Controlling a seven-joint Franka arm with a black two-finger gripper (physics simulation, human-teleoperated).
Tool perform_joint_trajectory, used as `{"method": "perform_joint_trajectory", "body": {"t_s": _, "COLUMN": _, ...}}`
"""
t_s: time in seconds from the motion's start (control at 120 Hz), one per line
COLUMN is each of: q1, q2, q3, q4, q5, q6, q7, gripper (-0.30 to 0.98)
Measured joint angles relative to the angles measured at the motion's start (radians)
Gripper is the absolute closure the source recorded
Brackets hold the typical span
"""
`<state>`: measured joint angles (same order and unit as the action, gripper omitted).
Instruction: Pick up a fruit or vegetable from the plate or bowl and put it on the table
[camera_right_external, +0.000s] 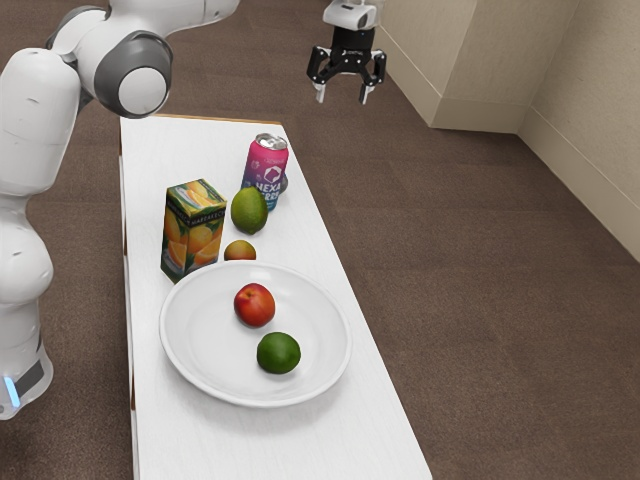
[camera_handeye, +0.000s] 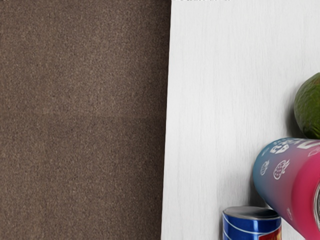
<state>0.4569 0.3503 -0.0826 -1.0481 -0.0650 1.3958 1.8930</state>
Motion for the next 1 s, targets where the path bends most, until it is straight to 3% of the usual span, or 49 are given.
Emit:
{"method": "perform_joint_trajectory", "body": {"t_s": 0.267, "q1": -0.003, "q2": -0.030, "q3": 0.002, "q4": 0.009, "q5": 0.004, "q6": -0.002, "q7": -0.005, "gripper": 0.00}}
{"method": "perform_joint_trajectory", "body": {"t_s": 0.358, "q1": -0.039, "q2": -0.199, "q3": -0.005, "q4": 0.054, "q5": 0.143, "q6": -0.013, "q7": -0.075, "gripper": 0.00}}
{"method": "perform_joint_trajectory", "body": {"t_s": 0.4, "q1": -0.069, "q2": -0.233, "q3": -0.002, "q4": 0.060, "q5": 0.174, "q6": -0.053, "q7": -0.148, "gripper": 0.00}}
{"method": "perform_joint_trajectory", "body": {"t_s": 0.458, "q1": -0.079, "q2": -0.277, "q3": 0.008, "q4": 0.062, "q5": 0.134, "q6": -0.133, "q7": -0.291, "gripper": 0.00}}
{"method": "perform_joint_trajectory", "body": {"t_s": 0.558, "q1": -0.116, "q2": -0.308, "q3": 0.096, "q4": 0.050, "q5": -0.003, "q6": -0.248, "q7": -0.512, "gripper": 0.00}}
{"method": "perform_joint_trajectory", "body": {"t_s": 0.617, "q1": -0.081, "q2": -0.309, "q3": 0.103, "q4": 0.029, "q5": -0.065, "q6": -0.303, "q7": -0.625, "gripper": 0.00}}
{"method": "perform_joint_trajectory", "body": {"t_s": 0.667, "q1": -0.025, "q2": -0.314, "q3": 0.070, "q4": 0.021, "q5": -0.094, "q6": -0.332, "q7": -0.714, "gripper": 0.00}}
{"method": "perform_joint_trajectory", "body": {"t_s": 0.75, "q1": 0.027, "q2": -0.433, "q3": 0.038, "q4": -0.057, "q5": -0.103, "q6": -0.338, "q7": -0.854, "gripper": 0.00}}
{"method": "perform_joint_trajectory", "body": {"t_s": 0.775, "q1": -0.026, "q2": -0.517, "q3": 0.038, "q4": -0.165, "q5": -0.088, "q6": -0.319, "q7": -0.895, "gripper": 0.00}}
{"method": "perform_joint_trajectory", "body": {"t_s": 0.817, "q1": -0.218, "q2": -0.626, "q3": 0.039, "q4": -0.342, "q5": -0.071, "q6": -0.286, "q7": -0.962, "gripper": 0.00}}
{"method": "perform_joint_trajectory", "body": {"t_s": 0.892, "q1": -0.458, "q2": -0.718, "q3": 0.037, "q4": -0.620, "q5": -0.051, "q6": -0.216, "q7": -1.082, "gripper": 0.00}}
{"method": "perform_joint_trajectory", "body": {"t_s": 1.0, "q1": -0.598, "q2": -0.746, "q3": 0.031, "q4": -0.805, "q5": -0.047, "q6": -0.122, "q7": -1.240, "gripper": 0.00}}
